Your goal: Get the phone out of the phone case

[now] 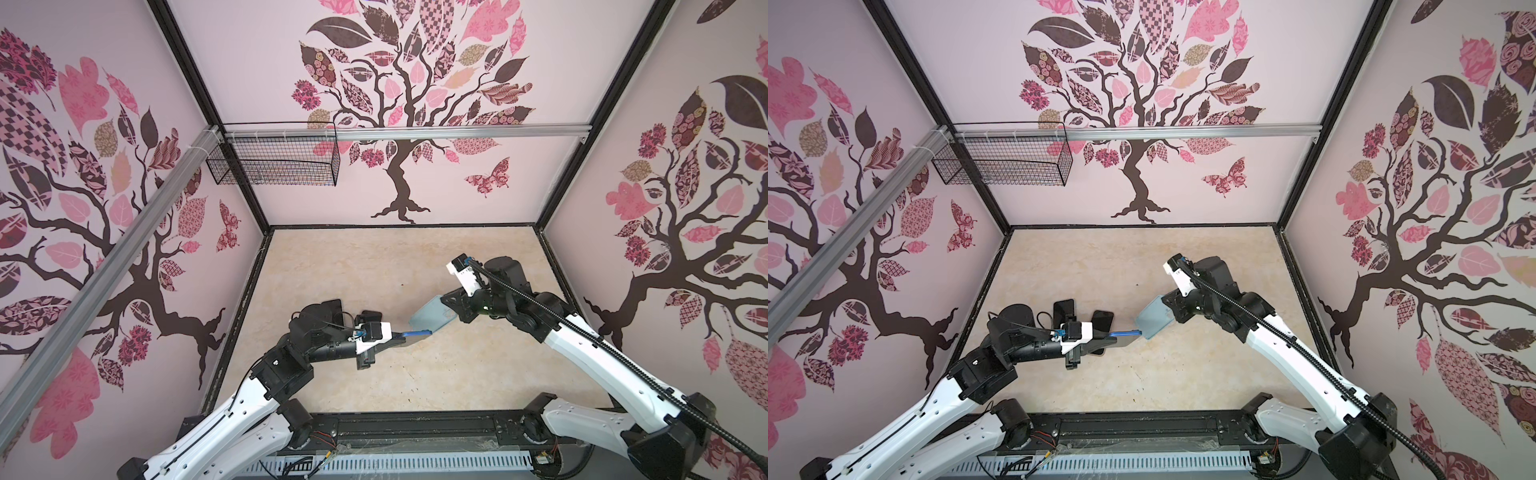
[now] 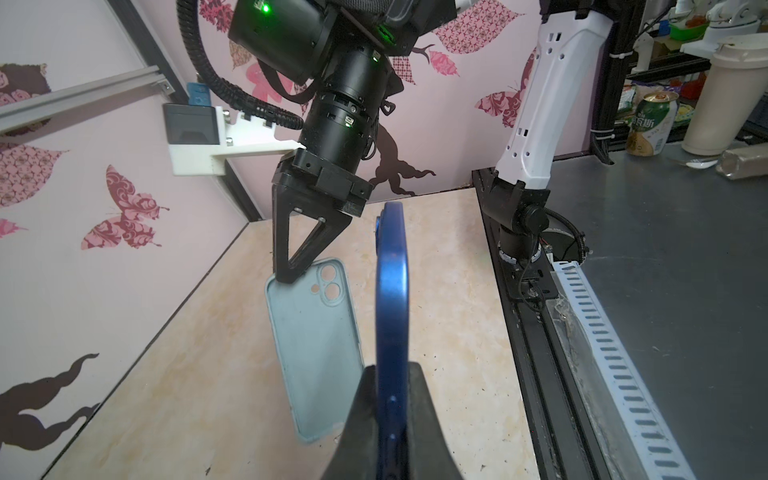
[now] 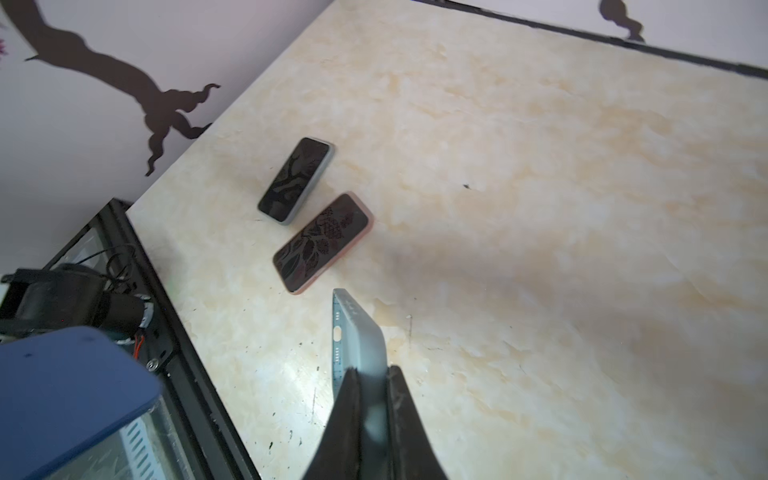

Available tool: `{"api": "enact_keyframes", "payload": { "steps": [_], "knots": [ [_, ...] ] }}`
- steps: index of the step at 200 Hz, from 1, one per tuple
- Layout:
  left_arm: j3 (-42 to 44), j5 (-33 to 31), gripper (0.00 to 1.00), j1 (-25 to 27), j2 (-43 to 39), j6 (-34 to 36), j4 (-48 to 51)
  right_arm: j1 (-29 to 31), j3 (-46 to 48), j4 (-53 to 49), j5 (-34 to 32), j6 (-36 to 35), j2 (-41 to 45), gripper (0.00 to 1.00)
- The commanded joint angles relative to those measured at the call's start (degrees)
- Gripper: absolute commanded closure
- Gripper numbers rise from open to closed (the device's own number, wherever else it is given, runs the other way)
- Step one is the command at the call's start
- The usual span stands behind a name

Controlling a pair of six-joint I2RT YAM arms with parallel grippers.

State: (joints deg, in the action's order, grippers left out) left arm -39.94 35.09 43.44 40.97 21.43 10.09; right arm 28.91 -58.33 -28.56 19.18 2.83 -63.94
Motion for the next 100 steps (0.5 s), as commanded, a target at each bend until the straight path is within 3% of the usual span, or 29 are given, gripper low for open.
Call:
{"api": "enact_keyframes", "payload": {
  "steps": [1, 38, 78, 100],
  "knots": [
    [0.68, -4.9, 1.0, -0.08, 0.06, -8.19, -6.75, -3.56, -0.11, -3.24, 4.87, 0.78, -1.05, 1.0],
    [-1.64, -11.7, 1.0, -0.59, 5.27, -17.0, -4.48, -3.68, -1.68, -7.6, 4.73, -1.75, -6.2, 1.0],
    [-5.08, -18.45, 1.0, -4.82, 11.7, -29.56, -2.21, -3.68, -3.41, -6.98, 2.99, -1.76, -12.25, 1.0],
    [-8.76, -22.51, 1.0, -7.13, 14.93, -33.47, 5.49, -3.71, -3.8, -6.37, 0.03, -2.75, -15.66, 1.0]
  ]
}}
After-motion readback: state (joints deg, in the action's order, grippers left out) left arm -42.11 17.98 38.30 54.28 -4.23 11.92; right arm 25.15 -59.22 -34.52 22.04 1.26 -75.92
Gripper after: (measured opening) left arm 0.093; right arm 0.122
